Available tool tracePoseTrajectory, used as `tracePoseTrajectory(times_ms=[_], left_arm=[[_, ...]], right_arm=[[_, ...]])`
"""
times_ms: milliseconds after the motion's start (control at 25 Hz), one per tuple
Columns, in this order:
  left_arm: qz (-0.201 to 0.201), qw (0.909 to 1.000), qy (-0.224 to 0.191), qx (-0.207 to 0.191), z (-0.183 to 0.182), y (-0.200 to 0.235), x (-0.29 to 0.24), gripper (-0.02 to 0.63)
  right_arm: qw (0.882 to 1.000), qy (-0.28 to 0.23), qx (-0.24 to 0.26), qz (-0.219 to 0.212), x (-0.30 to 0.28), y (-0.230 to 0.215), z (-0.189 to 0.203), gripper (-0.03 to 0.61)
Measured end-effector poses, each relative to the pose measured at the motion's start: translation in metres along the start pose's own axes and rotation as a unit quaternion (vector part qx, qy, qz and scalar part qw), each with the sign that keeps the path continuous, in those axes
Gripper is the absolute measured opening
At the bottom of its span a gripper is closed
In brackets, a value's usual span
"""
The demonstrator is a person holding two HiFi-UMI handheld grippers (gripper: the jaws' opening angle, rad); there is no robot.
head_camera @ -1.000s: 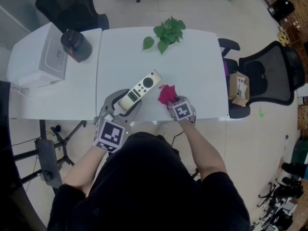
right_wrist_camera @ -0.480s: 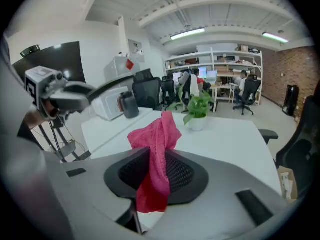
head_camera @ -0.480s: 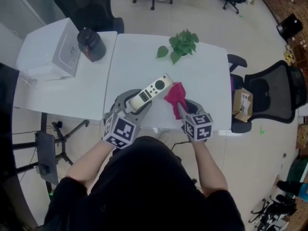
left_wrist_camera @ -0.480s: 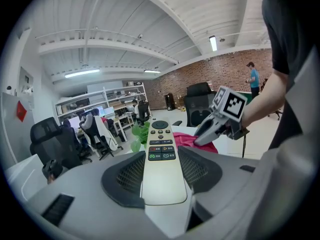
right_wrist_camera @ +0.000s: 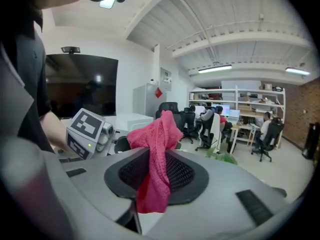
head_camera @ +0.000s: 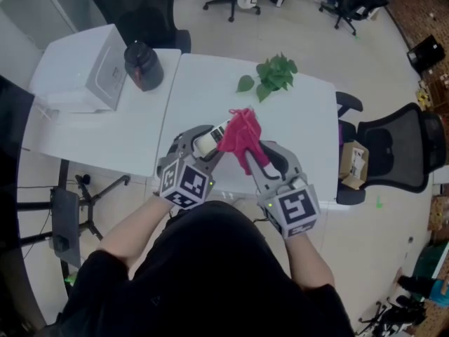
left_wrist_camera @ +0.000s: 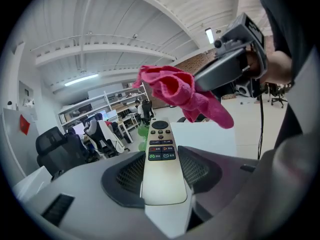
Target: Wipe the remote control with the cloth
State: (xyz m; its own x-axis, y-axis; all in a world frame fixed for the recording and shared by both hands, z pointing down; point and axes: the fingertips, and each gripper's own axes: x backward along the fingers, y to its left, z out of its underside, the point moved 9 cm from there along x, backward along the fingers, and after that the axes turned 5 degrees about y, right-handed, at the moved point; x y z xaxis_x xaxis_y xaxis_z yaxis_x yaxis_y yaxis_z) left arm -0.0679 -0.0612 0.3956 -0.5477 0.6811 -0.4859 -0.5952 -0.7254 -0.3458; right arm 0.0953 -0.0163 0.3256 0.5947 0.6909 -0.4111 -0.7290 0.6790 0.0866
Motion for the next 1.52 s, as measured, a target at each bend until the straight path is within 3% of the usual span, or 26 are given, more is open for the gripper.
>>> tracePoseTrajectory(times_ms=[280,440,640,1360,1440,1520], left_arm=[[-0.017,0.9986,-0.007,-0.05,-0.01,-0.005,0.004,0.209],[-0.026,0.9967,-0.008,-0.076,-0.011,-0.01,0.007,0.209],[-0.03,0.9954,-0.015,-0.09,-0.007,-0.011,0.009,0.209],[-0.029,0.9941,-0.026,-0.101,0.0,-0.015,0.018,0.209],[-0.023,0.9958,-0.03,-0.084,-0.001,-0.014,0.019,0.209],[-0.002,0.9987,-0.043,-0.027,-0.003,-0.01,0.02,0.209]], right_arm=[[0.988,0.094,0.108,-0.063,-0.04,0.04,-0.016,0.095],[0.98,0.132,0.14,-0.054,-0.048,0.046,-0.019,0.095],[0.972,0.144,0.181,-0.029,-0.05,0.046,-0.021,0.095],[0.979,0.143,0.096,0.113,-0.026,-0.051,0.006,0.095],[0.982,0.127,0.085,0.114,-0.021,-0.053,0.003,0.095],[0.991,0.078,0.055,0.095,-0.012,-0.054,-0.004,0.095]])
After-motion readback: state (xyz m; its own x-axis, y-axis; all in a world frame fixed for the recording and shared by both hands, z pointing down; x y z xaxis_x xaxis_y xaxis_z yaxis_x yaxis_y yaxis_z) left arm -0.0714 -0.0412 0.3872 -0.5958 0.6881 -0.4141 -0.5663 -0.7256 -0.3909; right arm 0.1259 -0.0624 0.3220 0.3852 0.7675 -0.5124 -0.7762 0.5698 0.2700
